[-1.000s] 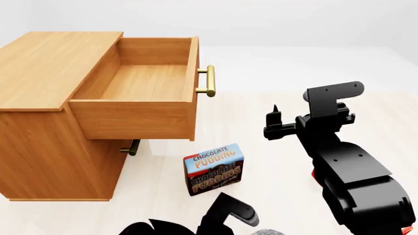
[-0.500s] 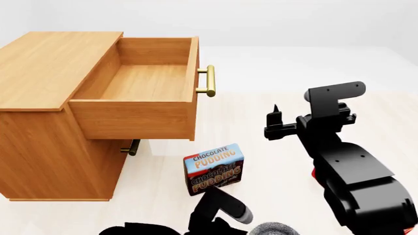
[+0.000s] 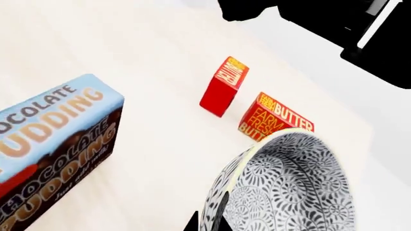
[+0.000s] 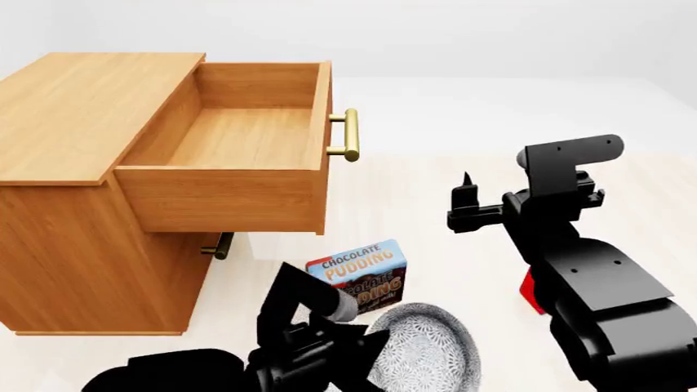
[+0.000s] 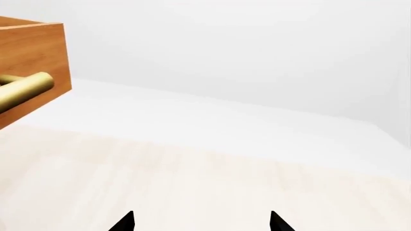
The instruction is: Put the bowl in the top drawer of the cabinet.
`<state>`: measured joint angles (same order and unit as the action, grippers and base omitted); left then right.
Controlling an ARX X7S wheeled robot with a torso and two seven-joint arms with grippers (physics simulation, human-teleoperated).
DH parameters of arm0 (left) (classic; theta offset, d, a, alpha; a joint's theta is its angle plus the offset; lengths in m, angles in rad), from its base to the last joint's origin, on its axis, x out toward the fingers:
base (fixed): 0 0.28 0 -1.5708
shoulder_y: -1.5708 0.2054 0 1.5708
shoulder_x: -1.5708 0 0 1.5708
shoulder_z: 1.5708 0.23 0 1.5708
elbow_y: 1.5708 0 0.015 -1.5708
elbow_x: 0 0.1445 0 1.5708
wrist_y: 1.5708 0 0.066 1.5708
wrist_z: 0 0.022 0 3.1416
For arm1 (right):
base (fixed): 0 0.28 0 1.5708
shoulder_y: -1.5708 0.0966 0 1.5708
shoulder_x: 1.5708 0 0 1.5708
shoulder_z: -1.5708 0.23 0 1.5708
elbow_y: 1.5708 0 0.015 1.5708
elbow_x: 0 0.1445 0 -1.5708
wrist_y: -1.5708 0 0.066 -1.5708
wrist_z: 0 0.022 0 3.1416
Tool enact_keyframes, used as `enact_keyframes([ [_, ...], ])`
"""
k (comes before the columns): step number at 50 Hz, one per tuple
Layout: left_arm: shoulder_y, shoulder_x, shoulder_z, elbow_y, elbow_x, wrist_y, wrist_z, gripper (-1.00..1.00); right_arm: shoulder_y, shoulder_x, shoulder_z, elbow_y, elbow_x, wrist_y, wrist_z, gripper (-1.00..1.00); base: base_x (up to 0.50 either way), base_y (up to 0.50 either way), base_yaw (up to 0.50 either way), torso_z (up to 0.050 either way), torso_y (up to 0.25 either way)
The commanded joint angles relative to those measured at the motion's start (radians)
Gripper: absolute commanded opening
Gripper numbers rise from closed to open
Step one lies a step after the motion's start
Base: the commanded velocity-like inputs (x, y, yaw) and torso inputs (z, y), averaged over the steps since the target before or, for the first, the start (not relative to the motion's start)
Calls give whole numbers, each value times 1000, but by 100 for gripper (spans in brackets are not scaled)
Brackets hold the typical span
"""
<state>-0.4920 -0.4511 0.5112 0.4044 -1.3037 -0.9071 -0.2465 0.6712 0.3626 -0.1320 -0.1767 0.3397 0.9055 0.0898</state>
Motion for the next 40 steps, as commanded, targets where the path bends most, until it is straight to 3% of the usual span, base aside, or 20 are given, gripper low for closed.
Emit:
enact_keyframes([
  [1,14,-78,-91,73,-57,47,9,-100,-1,0,1,6,2,-6,3,100,0,0,0,0,0],
  [27,-37,-213,-281,140,-333,95,-57,-100,-26,-14,12,65,12,-61,-3,100,0,0,0,0,0],
  [40,-138,-268,-352,136,-468,119,-124,-100,-34,-14,6,85,12,-79,-7,100,0,0,0,0,0],
])
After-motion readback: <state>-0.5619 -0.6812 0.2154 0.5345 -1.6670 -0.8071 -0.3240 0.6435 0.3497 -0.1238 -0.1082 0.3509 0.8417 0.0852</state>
